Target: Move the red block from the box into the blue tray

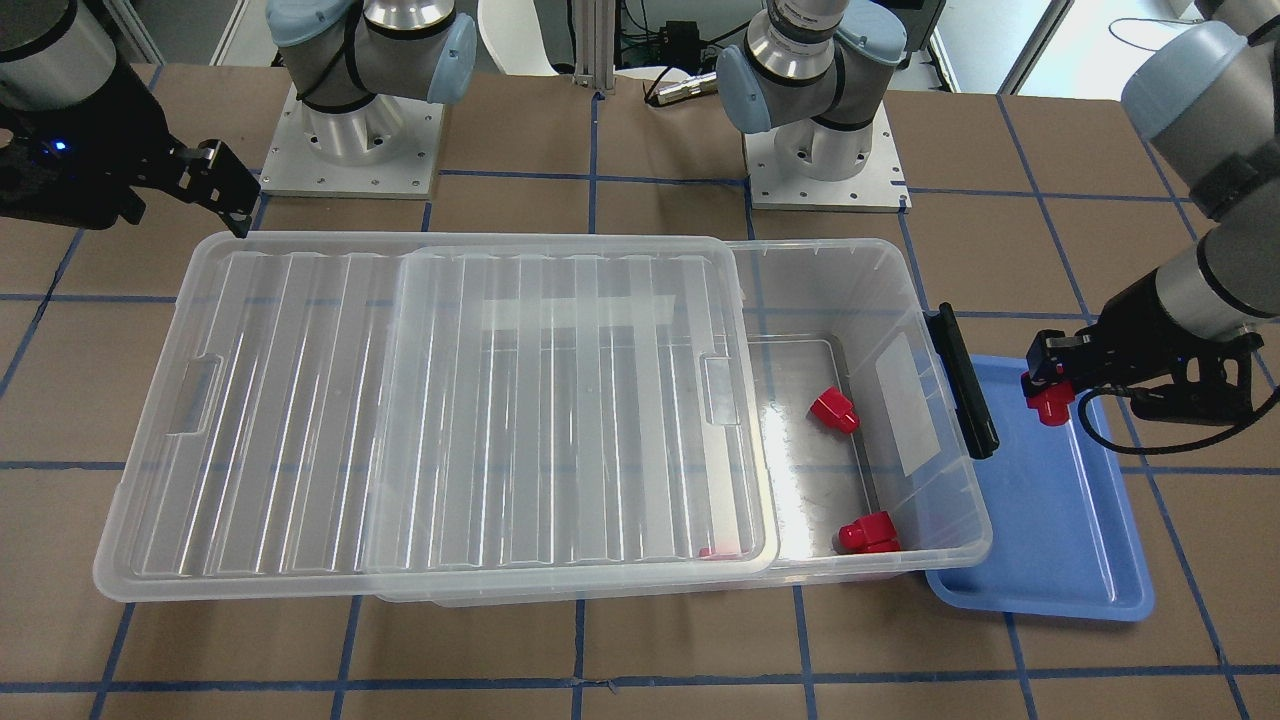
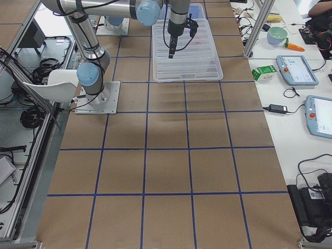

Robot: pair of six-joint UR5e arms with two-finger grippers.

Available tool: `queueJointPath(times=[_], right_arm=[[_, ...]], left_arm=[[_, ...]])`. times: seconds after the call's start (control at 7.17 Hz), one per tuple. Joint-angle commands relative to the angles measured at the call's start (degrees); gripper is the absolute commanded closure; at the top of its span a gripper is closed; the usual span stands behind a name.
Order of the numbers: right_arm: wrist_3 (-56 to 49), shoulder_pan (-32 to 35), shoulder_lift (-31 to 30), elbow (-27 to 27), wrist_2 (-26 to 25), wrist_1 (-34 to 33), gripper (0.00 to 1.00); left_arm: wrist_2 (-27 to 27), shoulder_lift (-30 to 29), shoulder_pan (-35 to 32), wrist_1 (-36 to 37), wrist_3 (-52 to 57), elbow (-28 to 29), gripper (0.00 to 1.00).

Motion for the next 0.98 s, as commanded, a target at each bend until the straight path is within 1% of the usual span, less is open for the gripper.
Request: queueJointPath(times=[0.0,0.14,0.42,0.56,0.7,0.84], right_arm=[[-2.4,-2.8,2.5,0.1,-0.4,-5.0,0.00],[-6.5,-4.2,3.7,0.2,-0.5,-5.3,0.00],[-7.3,-8.3,6.6,0.2,0.3,-5.3,0.00],[-11.6,-8.7,7.7,0.1,0.0,-6.7,0.00],[-16.7,-8.8,8.6,0.1,-0.2,-10.7,0.00],[-18.5,-8.8,9.3,0.2,-0.6,-12.5,0.00]], left_arm=[[-0.5,-5.8,3.6,8.5,5.3,-3.4,0.94],[-2.4,-8.7,3.6,14.1,5.4,-5.3,0.94],[-2.7,-12.1,3.5,21.5,5.4,-8.7,0.95],[-2.6,-12.6,3.2,23.0,5.4,-8.9,0.71],[-2.7,-12.3,3.2,23.0,5.5,-8.8,0.05],[-2.5,-11.2,2.9,22.4,5.4,-8.4,0.00]])
